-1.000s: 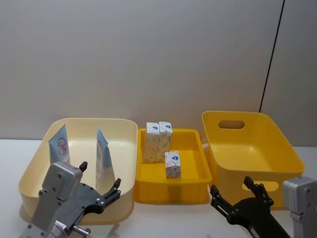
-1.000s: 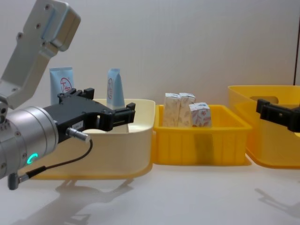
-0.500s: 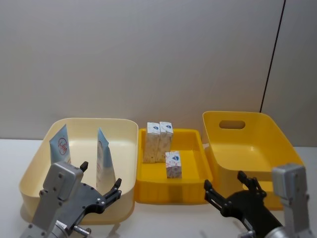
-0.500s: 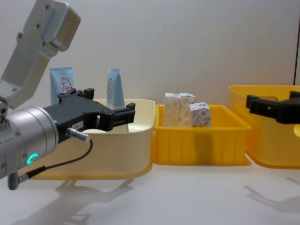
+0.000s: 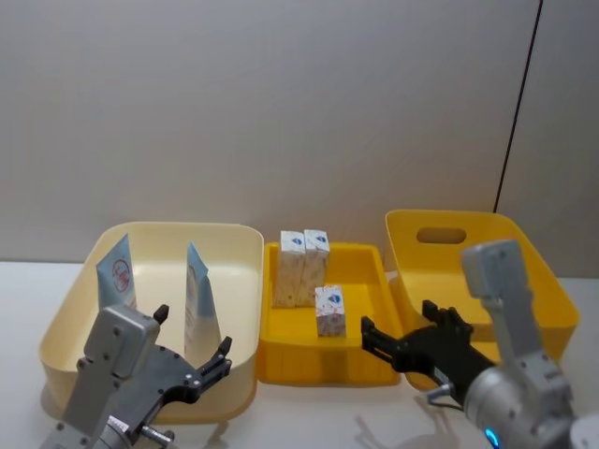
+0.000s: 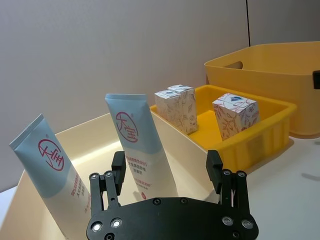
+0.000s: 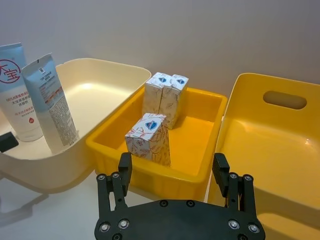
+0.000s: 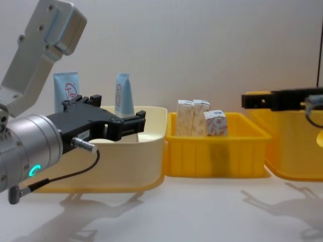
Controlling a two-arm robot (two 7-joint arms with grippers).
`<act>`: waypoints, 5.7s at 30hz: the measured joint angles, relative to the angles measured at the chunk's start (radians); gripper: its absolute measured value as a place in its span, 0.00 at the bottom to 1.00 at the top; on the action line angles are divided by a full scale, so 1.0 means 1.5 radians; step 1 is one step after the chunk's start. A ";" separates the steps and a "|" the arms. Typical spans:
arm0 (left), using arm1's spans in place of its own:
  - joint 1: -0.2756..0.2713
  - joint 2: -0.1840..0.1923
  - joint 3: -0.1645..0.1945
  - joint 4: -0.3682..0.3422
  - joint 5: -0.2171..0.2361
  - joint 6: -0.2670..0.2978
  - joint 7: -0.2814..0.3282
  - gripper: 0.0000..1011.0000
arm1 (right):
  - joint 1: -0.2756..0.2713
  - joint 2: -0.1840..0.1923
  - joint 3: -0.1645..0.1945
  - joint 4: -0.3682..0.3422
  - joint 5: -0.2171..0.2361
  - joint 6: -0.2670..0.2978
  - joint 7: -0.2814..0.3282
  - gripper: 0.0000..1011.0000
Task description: Bimanual collaborative sorting of washing and personal care products
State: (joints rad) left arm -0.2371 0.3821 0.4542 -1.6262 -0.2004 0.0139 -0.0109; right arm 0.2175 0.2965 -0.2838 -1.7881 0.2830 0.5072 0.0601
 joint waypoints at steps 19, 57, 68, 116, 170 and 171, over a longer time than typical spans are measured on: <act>0.000 0.000 0.000 0.000 0.000 0.000 0.000 0.99 | 0.152 -0.041 -0.071 0.067 -0.027 0.191 0.001 0.99; 0.000 0.000 0.000 0.000 0.000 0.000 0.000 0.99 | 0.245 -0.146 -0.082 0.240 -0.069 0.250 -0.057 0.99; 0.000 0.000 0.000 0.000 0.000 0.000 0.000 0.99 | 0.254 -0.162 -0.078 0.268 -0.078 0.238 -0.069 0.99; 0.000 0.000 0.000 0.000 0.000 0.000 0.000 0.99 | 0.265 -0.196 -0.051 0.330 -0.091 0.211 -0.081 0.43; 0.000 0.000 0.000 0.000 0.000 0.000 0.000 0.99 | 0.265 -0.197 -0.050 0.332 -0.091 0.210 -0.081 0.40; 0.000 0.000 0.000 0.000 0.000 0.000 0.000 0.99 | 0.265 -0.197 -0.049 0.332 -0.091 0.210 -0.081 0.40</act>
State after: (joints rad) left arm -0.2372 0.3821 0.4542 -1.6262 -0.2004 0.0139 -0.0109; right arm 0.6148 0.0007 -0.3579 -1.2903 0.1470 0.8216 -0.0608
